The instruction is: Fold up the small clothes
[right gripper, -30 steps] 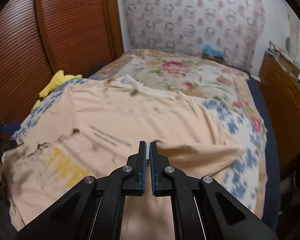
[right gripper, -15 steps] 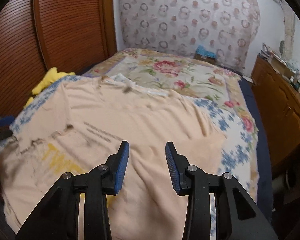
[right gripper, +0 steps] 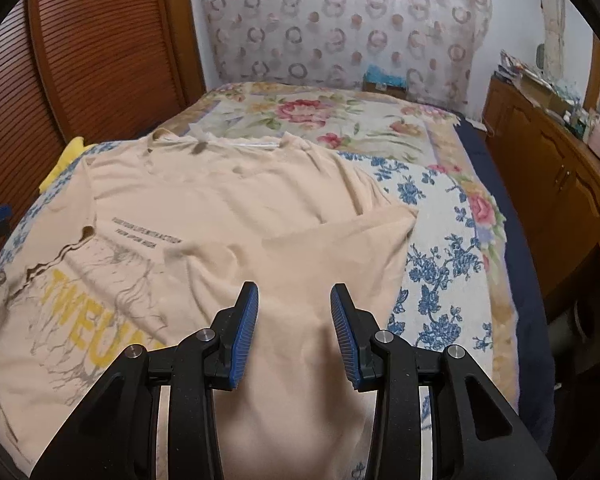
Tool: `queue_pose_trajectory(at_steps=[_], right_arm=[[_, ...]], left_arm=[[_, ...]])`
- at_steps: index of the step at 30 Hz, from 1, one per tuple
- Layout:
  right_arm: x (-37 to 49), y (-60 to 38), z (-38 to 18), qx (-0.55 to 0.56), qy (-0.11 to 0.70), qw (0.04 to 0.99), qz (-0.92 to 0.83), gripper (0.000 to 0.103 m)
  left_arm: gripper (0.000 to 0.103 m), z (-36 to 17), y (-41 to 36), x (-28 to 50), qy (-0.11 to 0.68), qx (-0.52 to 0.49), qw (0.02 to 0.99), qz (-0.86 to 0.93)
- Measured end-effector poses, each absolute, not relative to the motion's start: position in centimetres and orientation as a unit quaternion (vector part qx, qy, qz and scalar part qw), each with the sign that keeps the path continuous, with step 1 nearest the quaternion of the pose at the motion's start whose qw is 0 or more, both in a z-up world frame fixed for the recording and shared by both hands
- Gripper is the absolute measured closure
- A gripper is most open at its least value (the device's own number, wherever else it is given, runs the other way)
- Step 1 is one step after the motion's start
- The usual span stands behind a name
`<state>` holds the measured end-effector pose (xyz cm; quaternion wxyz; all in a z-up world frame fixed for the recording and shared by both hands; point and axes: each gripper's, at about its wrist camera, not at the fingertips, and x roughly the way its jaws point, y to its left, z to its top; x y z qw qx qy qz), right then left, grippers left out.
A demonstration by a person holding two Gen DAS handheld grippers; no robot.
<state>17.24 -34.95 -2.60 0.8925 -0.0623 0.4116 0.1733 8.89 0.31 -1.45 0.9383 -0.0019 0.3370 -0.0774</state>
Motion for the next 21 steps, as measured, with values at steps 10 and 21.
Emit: queue_pose_trajectory(at_steps=[10,21], right_arm=[[20.5,-35.8,-4.8,-0.049,0.428,0.887,0.166,0.065],[22.4,-36.9,-4.1,-0.053,0.419,0.893,0.155,0.065]], left_arm=[[0.046,-1.9,2.8,13.6,0.357,-0.006,0.933,-0.054],[0.046,-4.6,7.2,19.5,0.403,-0.006,0.915,-0.018]])
